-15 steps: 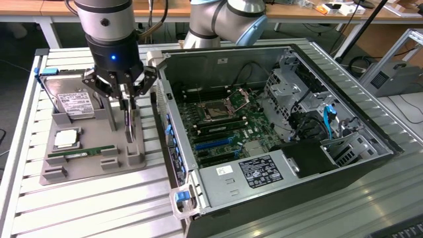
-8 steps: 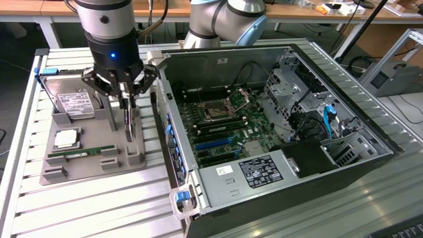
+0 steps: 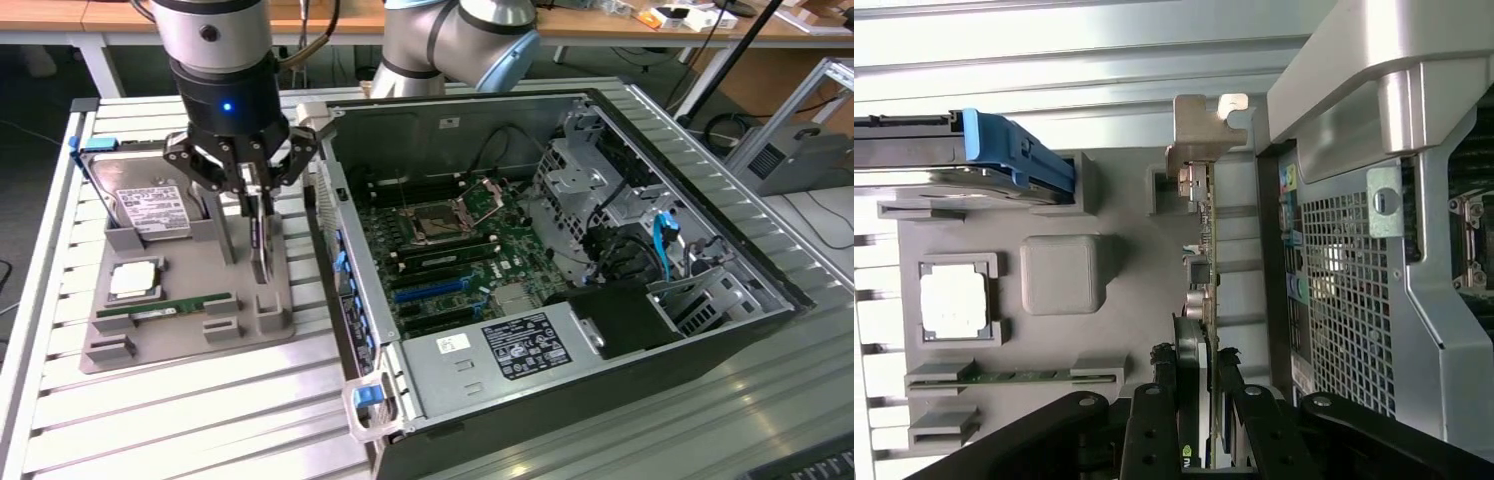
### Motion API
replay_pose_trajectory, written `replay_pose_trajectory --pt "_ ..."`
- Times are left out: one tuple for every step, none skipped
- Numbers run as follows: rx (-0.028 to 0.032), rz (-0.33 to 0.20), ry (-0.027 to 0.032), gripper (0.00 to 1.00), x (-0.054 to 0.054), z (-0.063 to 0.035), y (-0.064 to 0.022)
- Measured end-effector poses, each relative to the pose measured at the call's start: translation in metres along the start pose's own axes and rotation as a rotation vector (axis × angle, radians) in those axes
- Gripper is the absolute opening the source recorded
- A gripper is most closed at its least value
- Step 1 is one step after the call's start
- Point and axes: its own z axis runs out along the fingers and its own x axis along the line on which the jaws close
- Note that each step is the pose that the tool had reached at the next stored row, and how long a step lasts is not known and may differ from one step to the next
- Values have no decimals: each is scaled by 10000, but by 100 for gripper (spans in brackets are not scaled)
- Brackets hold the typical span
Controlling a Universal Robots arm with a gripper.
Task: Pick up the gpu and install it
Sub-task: 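Pick up the gpu and move the gpu toward the slot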
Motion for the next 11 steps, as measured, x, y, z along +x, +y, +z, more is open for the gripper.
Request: replay_pose_trajectory --pt "-1 0 -1 27 0 -6 0" --pt "-1 0 -1 27 0 -13 0" --pt "-2 0 -1 27 -1 -22 1" --pt "-3 0 -1 27 -1 -30 1" --pt "-3 0 -1 27 -1 -37 1" --pt "-4 0 -1 27 -1 -45 1" --pt "-4 0 -1 27 -1 -54 2" --pt "-5 0 -1 27 -1 -61 2" --pt "-6 0 -1 27 -2 -69 2" --pt "-6 0 0 27 -2 -78 2" --pt "-9 0 -1 27 -2 -88 2"
